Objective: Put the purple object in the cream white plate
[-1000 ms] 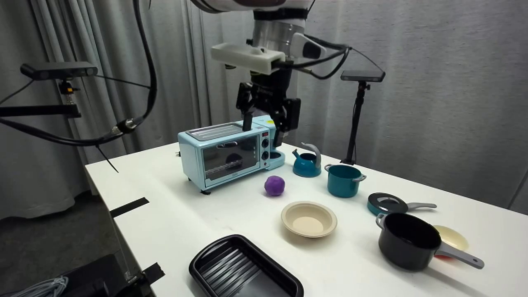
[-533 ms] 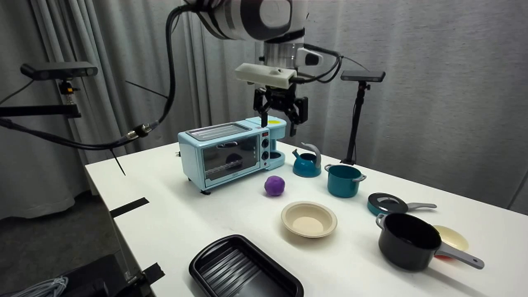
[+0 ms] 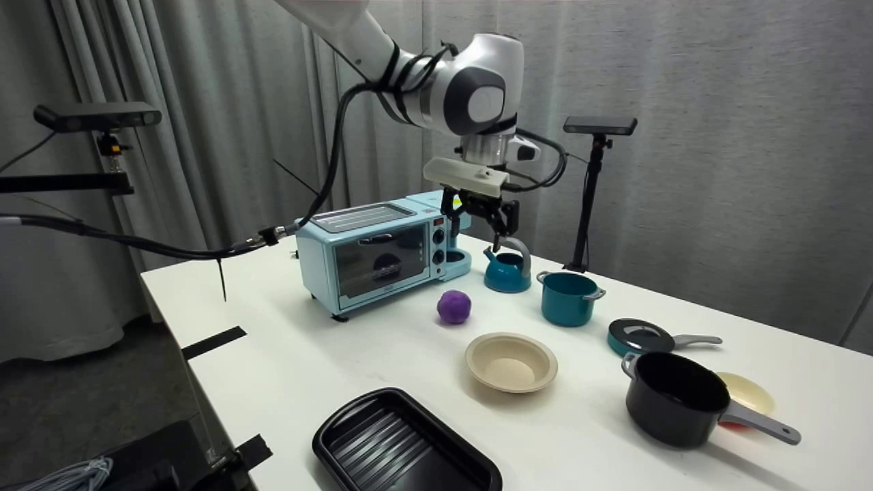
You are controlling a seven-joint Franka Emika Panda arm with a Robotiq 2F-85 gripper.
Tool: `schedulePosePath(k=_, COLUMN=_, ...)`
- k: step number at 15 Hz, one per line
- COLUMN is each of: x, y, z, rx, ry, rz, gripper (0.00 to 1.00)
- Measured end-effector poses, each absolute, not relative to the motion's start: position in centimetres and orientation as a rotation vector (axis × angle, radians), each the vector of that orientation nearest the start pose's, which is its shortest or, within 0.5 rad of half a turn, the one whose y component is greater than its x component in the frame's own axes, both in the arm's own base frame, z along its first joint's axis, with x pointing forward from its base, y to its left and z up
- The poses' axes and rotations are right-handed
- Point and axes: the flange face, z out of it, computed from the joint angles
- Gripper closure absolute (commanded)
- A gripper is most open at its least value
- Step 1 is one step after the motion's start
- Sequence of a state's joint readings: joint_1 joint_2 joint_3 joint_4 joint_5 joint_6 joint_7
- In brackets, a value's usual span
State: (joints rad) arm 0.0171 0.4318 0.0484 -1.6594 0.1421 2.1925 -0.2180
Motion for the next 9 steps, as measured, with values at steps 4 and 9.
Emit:
schedulePosePath(k=4, x=69.8, y=4.8, z=32.9, rx=-3.006, ry=-0.327, rz=-0.086, gripper=0.0)
schedulePosePath(k=9, x=70.4, y=4.8, z=32.8, rx=-3.009, ry=-0.332, rz=-0.088, gripper=0.0)
